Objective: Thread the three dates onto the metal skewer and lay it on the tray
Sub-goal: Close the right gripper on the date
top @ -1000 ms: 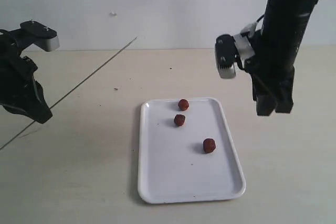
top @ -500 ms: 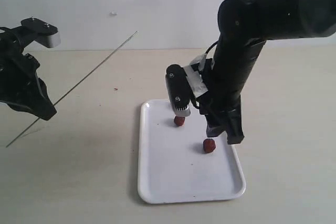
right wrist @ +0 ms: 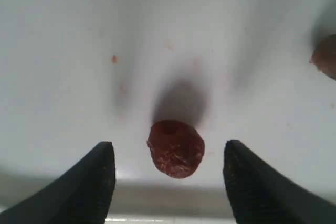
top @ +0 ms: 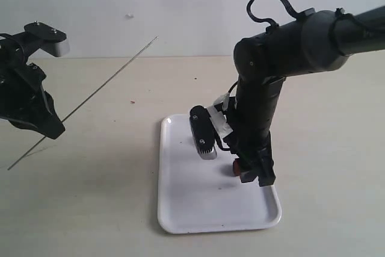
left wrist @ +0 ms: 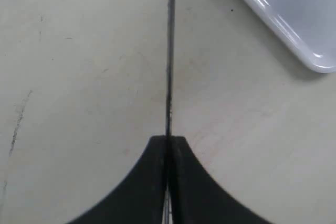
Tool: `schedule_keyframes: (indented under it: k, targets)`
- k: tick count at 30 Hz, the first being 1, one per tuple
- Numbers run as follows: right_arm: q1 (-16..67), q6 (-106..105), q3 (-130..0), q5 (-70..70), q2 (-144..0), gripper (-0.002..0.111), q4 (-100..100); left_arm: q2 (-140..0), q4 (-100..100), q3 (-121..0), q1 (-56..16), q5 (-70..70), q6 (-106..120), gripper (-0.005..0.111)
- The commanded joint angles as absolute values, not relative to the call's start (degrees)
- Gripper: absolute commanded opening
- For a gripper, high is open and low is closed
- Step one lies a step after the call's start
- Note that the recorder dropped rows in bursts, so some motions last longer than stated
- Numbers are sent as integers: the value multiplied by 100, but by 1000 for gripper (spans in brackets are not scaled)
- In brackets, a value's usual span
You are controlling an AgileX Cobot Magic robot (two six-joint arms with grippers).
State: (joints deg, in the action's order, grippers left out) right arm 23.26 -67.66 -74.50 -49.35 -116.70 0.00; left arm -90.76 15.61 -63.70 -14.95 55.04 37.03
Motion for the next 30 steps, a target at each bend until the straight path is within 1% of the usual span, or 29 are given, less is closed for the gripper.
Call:
schedule_keyframes:
  k: [1, 6, 8, 9, 11, 19, 25, 30]
  targets:
    - [2337, -6725, -7423, -4835, -11845, 59, -98, -9060, 1633, -6351, -1482, 5488, 3727, 0]
    - [2337, -6448, -7423, -4825, -12004, 59, -233, -9060, 1633, -6351, -1482, 5500, 3727, 0]
    - [2337, -6398, -7423, -4825, -12014, 53, -250, -9060, 1633, -6351, -1482, 5500, 3727, 0]
    - [2337, -6398, -7423, -4825, -12014, 48, -262, -9060, 1633, -6351, -1482, 5500, 3727, 0]
    - [2337, -6385, -7423, -4825, -12014, 43, -311, -9060, 1633, -6351, -1482, 5500, 3727, 0]
    - [2337, -6385, -7423, -4825, -12014, 43, -351, -9060, 1622, -6351, -1482, 5440, 3727, 0]
    - [2337, -6385, -7423, -4825, -12014, 37, -351, -9060, 1622, -6351, -1482, 5415, 3727, 0]
    - [2337, -6385, -7423, -4825, -12014, 37, -351, -9060, 1622, -6351, -1482, 5390, 3727, 0]
